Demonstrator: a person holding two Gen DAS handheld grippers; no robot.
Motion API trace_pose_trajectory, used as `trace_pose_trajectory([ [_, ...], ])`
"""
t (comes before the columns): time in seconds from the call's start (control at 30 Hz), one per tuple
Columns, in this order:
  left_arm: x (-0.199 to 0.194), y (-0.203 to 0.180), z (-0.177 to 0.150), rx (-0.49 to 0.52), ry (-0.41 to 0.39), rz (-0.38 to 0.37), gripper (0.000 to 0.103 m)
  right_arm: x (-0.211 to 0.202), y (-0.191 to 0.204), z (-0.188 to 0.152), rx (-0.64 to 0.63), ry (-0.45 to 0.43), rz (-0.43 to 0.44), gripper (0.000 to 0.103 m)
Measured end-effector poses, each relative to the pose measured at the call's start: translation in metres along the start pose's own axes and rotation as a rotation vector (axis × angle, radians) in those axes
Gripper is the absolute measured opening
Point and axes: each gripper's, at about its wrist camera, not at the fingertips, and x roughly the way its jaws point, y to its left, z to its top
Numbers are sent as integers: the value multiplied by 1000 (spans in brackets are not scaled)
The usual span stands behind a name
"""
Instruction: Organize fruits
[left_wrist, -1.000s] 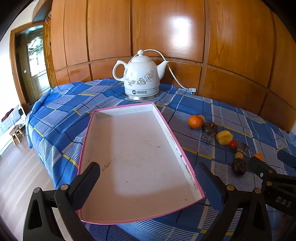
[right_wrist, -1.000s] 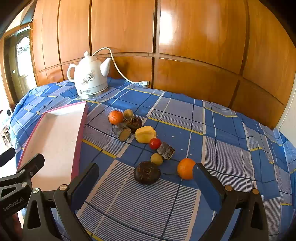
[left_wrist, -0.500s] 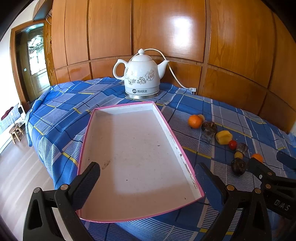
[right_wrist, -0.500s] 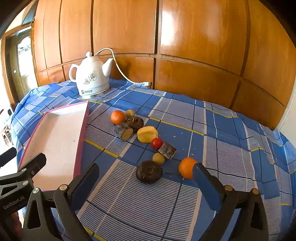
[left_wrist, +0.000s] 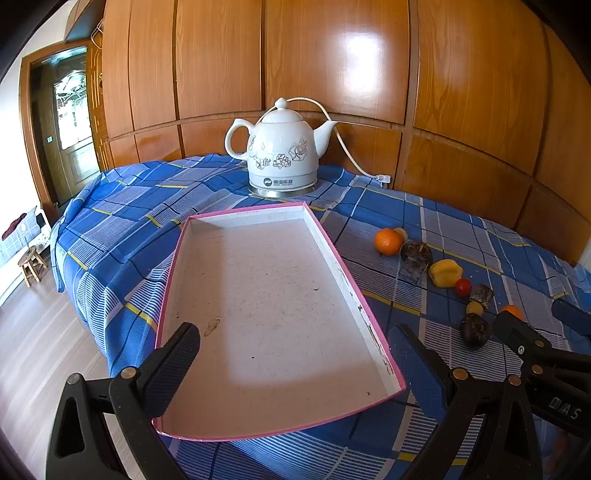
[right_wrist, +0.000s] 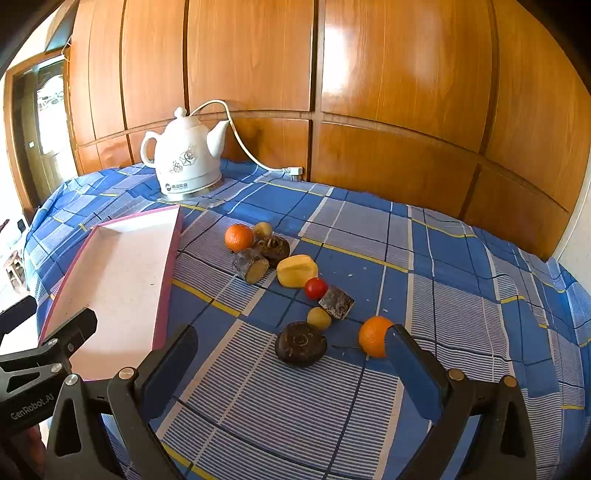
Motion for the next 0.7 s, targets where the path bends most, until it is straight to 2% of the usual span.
trace_pose_trajectory([
  [0.7, -2, -4, 1, 4, 6, -8, 103, -1, -2, 1, 9, -4, 5, 103],
])
